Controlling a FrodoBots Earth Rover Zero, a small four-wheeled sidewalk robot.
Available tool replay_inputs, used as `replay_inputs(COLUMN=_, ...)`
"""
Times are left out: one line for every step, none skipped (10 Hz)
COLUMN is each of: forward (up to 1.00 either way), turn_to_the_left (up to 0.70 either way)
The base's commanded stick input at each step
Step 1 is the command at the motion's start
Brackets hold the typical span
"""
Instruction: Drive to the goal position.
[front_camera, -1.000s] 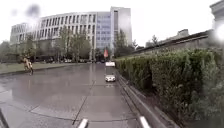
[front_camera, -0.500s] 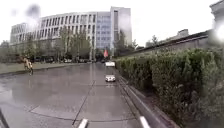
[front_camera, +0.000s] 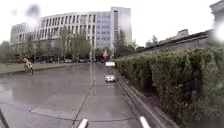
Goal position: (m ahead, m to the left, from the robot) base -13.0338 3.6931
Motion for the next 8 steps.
replay_inputs(forward=0.06, turn_to_the_left=0.00)
replay_inputs(forward=0.06, turn_to_the_left=0.00)
replay_inputs(forward=0.06, turn_to_the_left=0.00)
replay_inputs(forward=0.06, turn_to_the_left=0.00)
replay_inputs(forward=0.06, turn_to_the_left=0.00)
replay_inputs(forward=0.06, turn_to_the_left=0.01)
replay_inputs(forward=0.06, turn_to_the_left=0.01)
replay_inputs(forward=0.06, turn_to_the_left=0.00)
